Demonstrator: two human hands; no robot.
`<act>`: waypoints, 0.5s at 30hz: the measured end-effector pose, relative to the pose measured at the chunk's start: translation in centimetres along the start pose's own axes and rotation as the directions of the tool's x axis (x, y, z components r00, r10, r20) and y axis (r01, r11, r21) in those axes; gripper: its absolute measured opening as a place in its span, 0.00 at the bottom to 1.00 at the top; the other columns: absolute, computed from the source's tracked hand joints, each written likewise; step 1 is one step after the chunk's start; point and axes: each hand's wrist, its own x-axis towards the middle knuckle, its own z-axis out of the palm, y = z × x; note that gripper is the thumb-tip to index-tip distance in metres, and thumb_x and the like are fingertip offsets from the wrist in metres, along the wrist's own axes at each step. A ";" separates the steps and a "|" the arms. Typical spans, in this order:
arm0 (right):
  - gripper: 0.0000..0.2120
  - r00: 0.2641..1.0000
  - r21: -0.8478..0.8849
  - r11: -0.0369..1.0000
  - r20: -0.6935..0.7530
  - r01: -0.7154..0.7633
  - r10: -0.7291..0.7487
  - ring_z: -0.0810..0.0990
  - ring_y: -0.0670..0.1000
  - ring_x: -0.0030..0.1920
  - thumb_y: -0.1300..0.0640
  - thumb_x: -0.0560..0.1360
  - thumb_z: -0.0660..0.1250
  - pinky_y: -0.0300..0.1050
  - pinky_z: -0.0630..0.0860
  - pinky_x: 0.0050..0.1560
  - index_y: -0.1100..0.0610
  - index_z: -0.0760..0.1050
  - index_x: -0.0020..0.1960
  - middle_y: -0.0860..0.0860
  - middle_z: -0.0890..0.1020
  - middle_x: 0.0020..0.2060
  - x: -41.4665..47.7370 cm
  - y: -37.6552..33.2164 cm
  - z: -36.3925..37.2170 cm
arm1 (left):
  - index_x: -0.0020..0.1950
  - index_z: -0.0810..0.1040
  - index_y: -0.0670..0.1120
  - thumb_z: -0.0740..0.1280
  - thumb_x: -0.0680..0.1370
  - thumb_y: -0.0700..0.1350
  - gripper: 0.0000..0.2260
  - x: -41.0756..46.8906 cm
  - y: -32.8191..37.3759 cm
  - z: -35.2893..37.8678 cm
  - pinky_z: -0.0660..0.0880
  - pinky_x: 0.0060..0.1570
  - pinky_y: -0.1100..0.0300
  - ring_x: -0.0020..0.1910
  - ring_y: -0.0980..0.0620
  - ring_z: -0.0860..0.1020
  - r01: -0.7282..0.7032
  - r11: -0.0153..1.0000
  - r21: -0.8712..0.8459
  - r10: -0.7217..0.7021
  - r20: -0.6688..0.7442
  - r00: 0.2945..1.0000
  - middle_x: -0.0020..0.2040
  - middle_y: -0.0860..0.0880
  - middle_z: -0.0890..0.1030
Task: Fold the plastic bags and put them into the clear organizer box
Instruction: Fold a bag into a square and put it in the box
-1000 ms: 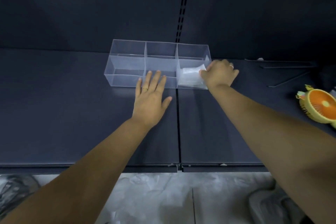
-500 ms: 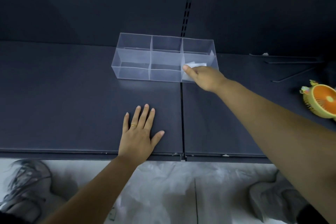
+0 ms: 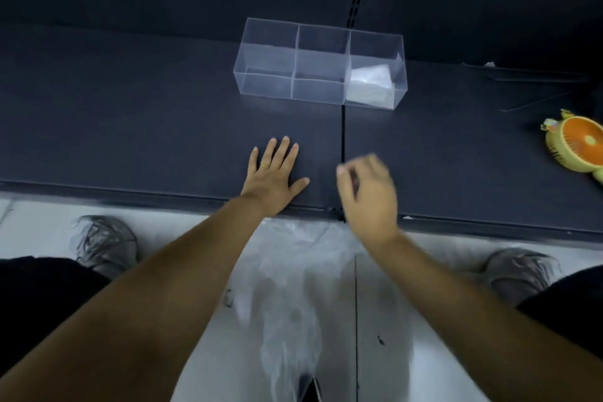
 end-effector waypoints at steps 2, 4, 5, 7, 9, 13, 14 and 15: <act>0.15 0.942 0.004 0.966 0.223 -0.257 0.249 0.73 0.50 0.39 0.44 0.78 0.60 0.43 0.65 0.41 0.53 0.70 0.37 0.48 0.72 0.37 -7.0 -0.5 1.7 | 0.78 0.39 0.52 0.48 0.80 0.64 0.33 -1.3 -0.6 -0.2 0.35 0.73 0.46 0.77 0.50 0.36 -0.017 1.000 -0.024 0.018 0.025 1.000 0.79 0.52 0.37; 0.17 0.683 -0.170 0.844 0.516 -0.509 0.516 0.77 0.53 0.51 0.39 0.75 0.64 0.43 0.69 0.46 0.53 0.73 0.50 0.50 0.75 0.48 -12.8 -0.2 3.6 | 0.78 0.40 0.51 0.48 0.80 0.64 0.33 -3.7 -1.4 0.2 0.35 0.73 0.47 0.77 0.50 0.36 -0.023 0.999 -0.033 0.024 0.027 0.999 0.79 0.52 0.38; 0.27 0.489 -0.256 0.759 0.634 -0.598 0.599 0.76 0.55 0.59 0.38 0.73 0.66 0.44 0.72 0.51 0.57 0.70 0.62 0.54 0.74 0.57 -15.0 -0.1 4.3 | 0.78 0.39 0.51 0.47 0.80 0.64 0.33 -5.1 -1.7 0.6 0.35 0.73 0.47 0.77 0.50 0.36 -0.018 0.999 -0.030 0.018 0.019 1.000 0.79 0.52 0.37; 0.37 0.219 -0.320 0.631 0.749 -0.707 0.625 0.75 0.56 0.62 0.43 0.72 0.71 0.44 0.74 0.54 0.64 0.63 0.70 0.58 0.72 0.64 -17.9 -0.1 5.4 | 0.78 0.38 0.51 0.46 0.80 0.64 0.33 -8.1 -2.3 1.5 0.35 0.73 0.48 0.77 0.50 0.35 -0.004 1.000 -0.012 0.004 0.000 1.000 0.78 0.51 0.37; 0.17 0.180 -0.311 0.601 0.766 -0.736 0.617 0.80 0.53 0.48 0.55 0.73 0.72 0.44 0.78 0.49 0.65 0.76 0.56 0.59 0.80 0.52 -18.7 -0.2 5.6 | 0.78 0.37 0.51 0.45 0.79 0.65 0.33 -10.6 -2.5 2.1 0.34 0.72 0.49 0.76 0.50 0.35 0.007 1.000 0.017 -0.007 -0.005 1.000 0.78 0.50 0.36; 0.13 0.298 -0.164 0.670 0.801 -0.724 0.518 0.71 0.48 0.29 0.59 0.74 0.70 0.39 0.70 0.38 0.58 0.73 0.33 0.52 0.74 0.30 -15.4 -0.7 3.2 | 0.79 0.41 0.50 0.47 0.79 0.66 0.34 -12.5 -1.4 0.6 0.36 0.74 0.50 0.77 0.50 0.36 0.086 0.993 -0.076 -0.077 0.122 0.990 0.79 0.50 0.38; 0.12 0.354 -0.104 0.708 0.810 -0.698 0.468 0.71 0.47 0.30 0.56 0.75 0.70 0.38 0.69 0.36 0.58 0.74 0.34 0.51 0.74 0.30 -13.7 -1.2 1.7 | 0.79 0.45 0.50 0.48 0.79 0.67 0.34 -12.5 -0.8 -0.5 0.37 0.74 0.49 0.77 0.50 0.37 0.116 0.982 -0.147 -0.089 0.178 0.980 0.79 0.51 0.40; 0.11 0.395 -0.046 0.742 0.824 -0.669 0.407 0.72 0.46 0.32 0.54 0.75 0.70 0.37 0.69 0.36 0.57 0.74 0.36 0.49 0.74 0.31 -11.8 -1.9 -0.2 | 0.79 0.49 0.51 0.49 0.78 0.67 0.35 -12.7 0.0 -1.8 0.39 0.74 0.50 0.77 0.51 0.40 0.140 0.959 -0.244 -0.082 0.236 0.968 0.79 0.51 0.43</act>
